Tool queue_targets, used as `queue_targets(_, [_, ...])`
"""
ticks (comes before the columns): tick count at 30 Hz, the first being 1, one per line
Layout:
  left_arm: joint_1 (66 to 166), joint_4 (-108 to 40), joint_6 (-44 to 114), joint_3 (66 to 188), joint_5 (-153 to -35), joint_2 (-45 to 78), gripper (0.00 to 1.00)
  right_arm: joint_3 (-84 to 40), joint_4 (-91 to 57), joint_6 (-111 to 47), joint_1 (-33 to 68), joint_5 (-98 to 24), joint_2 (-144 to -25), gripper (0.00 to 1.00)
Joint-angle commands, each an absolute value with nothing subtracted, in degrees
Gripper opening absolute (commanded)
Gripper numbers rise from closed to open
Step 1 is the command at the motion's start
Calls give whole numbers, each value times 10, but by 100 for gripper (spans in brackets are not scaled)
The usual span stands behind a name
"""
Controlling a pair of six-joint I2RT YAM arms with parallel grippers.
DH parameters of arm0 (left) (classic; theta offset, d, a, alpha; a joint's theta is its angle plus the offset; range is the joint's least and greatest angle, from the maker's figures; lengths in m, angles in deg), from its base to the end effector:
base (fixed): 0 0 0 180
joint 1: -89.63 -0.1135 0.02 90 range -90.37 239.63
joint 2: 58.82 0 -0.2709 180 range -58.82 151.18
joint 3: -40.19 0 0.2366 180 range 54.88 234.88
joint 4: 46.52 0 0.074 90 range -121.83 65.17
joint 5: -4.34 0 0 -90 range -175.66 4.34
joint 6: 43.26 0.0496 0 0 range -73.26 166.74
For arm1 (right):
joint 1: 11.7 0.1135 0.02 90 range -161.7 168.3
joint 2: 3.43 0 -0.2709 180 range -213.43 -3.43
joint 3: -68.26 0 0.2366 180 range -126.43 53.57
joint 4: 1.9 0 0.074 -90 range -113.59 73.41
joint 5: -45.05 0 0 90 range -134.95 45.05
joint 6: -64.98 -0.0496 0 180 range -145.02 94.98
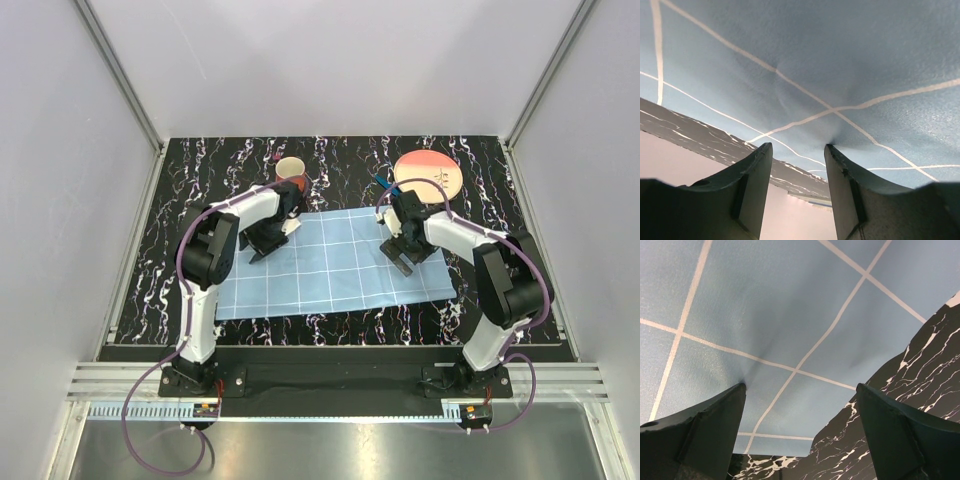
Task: Set the dinner table for one person
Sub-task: Flatten out the napkin at the center of the board.
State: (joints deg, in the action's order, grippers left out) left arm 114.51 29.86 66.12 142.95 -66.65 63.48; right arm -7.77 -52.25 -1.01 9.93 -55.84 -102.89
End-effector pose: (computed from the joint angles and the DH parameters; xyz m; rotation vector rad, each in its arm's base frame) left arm 0.3472 -0.1432 0.1431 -1.1590 -2.7807 -0.5113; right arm 0.2971 0.1077 0.1688 -1.0696 2.6418 -0.2800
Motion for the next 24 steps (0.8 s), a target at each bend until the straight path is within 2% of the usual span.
queue_targets(1, [1143, 148, 641, 1442, -666, 627, 52, -65, -549, -16, 113, -551, -1007, 100])
queue_targets(18, [1189, 138, 631, 1451, -646, 626, 52, -32, -539, -6, 134, -570, -986, 100])
queue_targets(24, [1188, 130, 630, 1421, -623, 555, 52, -50, -532, 14, 134, -606, -969, 100])
